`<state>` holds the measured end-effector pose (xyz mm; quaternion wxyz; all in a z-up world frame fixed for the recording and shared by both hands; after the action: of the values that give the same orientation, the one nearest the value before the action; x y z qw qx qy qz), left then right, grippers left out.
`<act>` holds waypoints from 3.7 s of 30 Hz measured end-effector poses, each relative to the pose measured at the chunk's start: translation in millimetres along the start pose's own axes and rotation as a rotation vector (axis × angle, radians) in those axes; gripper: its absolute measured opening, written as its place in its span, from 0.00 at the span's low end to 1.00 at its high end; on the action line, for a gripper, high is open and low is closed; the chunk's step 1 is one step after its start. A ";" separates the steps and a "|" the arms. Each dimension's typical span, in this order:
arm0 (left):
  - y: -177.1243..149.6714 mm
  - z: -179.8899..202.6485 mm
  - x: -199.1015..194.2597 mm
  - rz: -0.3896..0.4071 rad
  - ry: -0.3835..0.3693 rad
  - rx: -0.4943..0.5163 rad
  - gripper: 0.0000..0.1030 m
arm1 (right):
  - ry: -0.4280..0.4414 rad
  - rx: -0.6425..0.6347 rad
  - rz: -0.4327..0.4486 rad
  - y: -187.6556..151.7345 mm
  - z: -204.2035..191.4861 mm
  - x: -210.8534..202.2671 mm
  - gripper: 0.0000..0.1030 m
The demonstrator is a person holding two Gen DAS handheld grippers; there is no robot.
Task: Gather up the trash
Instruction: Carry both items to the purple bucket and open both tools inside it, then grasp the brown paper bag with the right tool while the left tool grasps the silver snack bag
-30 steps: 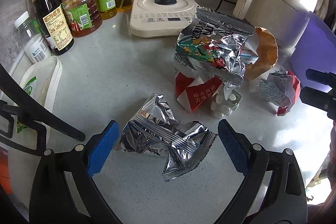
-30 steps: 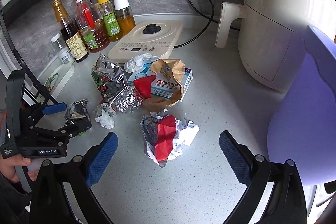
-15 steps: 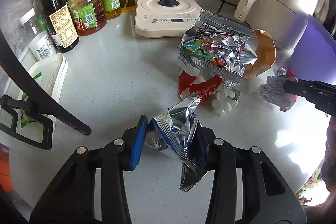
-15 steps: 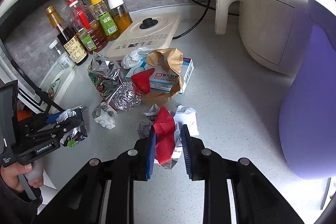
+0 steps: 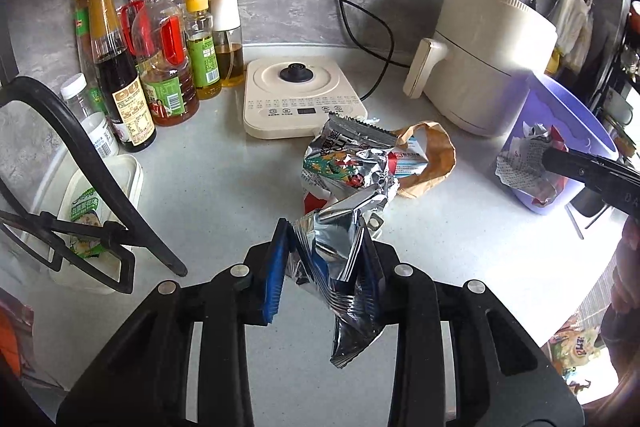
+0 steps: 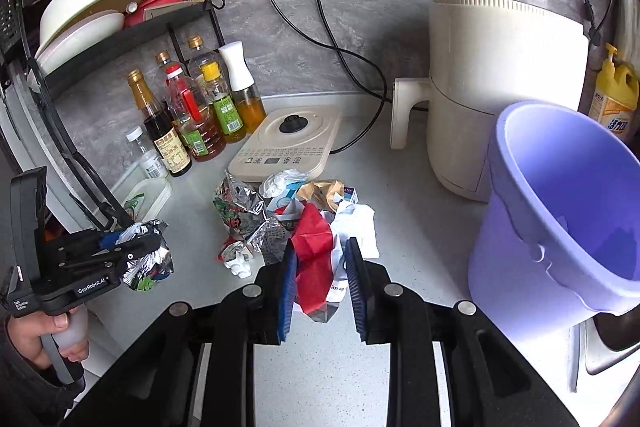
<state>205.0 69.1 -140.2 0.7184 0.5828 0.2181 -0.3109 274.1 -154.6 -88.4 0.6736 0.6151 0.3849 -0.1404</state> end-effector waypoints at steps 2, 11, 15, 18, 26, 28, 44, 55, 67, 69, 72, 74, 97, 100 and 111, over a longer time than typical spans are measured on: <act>4.6 6.1 -5.2 0.014 -0.002 0.015 0.31 | -0.010 0.018 0.049 9.3 8.4 -15.4 0.24; 24.6 30.9 -19.5 0.061 -0.033 0.068 0.31 | -0.126 0.062 0.170 40.3 58.3 -56.3 0.24; 31.8 41.8 -21.9 0.073 -0.042 0.090 0.31 | -0.188 0.081 0.206 51.7 86.4 -69.3 0.24; 36.7 49.5 -23.2 0.083 -0.056 0.104 0.31 | -0.249 0.095 0.219 58.2 107.3 -75.1 0.30; 48.2 70.8 -20.6 0.099 -0.085 0.132 0.31 | -0.368 0.164 0.220 50.0 148.7 -83.9 0.87; 51.8 78.7 -17.9 0.101 -0.094 0.143 0.31 | -0.367 0.178 0.214 42.5 153.9 -86.2 0.91; 108.6 191.9 14.6 0.139 -0.302 0.310 0.31 | -0.418 0.325 0.160 -30.6 210.7 -130.0 0.92; 136.7 278.5 46.4 0.131 -0.431 0.420 0.31 | -0.508 0.410 0.161 -64.5 246.2 -162.9 0.92; 145.7 312.8 43.8 0.181 -0.484 0.442 0.94 | -0.489 0.444 0.154 -73.4 247.0 -157.5 0.92; 143.4 302.6 41.1 0.172 -0.493 0.425 0.94 | -0.469 0.432 0.150 -71.5 240.4 -152.6 0.92; 141.3 284.8 35.3 0.169 -0.462 0.413 0.94 | -0.440 0.411 0.140 -67.9 228.6 -143.0 0.92; 140.0 269.2 30.3 0.172 -0.444 0.388 0.94 | -0.418 0.399 0.130 -65.9 221.3 -135.7 0.92; 74.8 92.4 -17.5 0.149 -0.160 0.114 0.94 | -0.158 0.179 0.053 -47.4 94.0 -68.8 0.91; 67.9 76.1 -21.0 0.148 -0.144 0.081 0.94 | -0.122 0.146 0.045 -44.1 79.0 -61.4 0.88; 48.3 37.9 -8.4 0.121 -0.110 -0.021 0.94 | -0.016 0.015 -0.014 -25.6 26.0 -19.3 0.70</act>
<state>231.1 40.0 -92.1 0.7530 0.5694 0.1461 -0.2958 253.3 -189.6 -94.9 0.6713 0.6162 0.3825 -0.1528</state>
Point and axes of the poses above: each gripper's, at about its wrist camera, not at the fingertips, and x roughly the way its jaws point, z to its right, y to its top, the point moved 4 cm from there along x, roughly the way its jaws point, and after that the axes turned 11 degrees about -y, right-handed, at the moved point
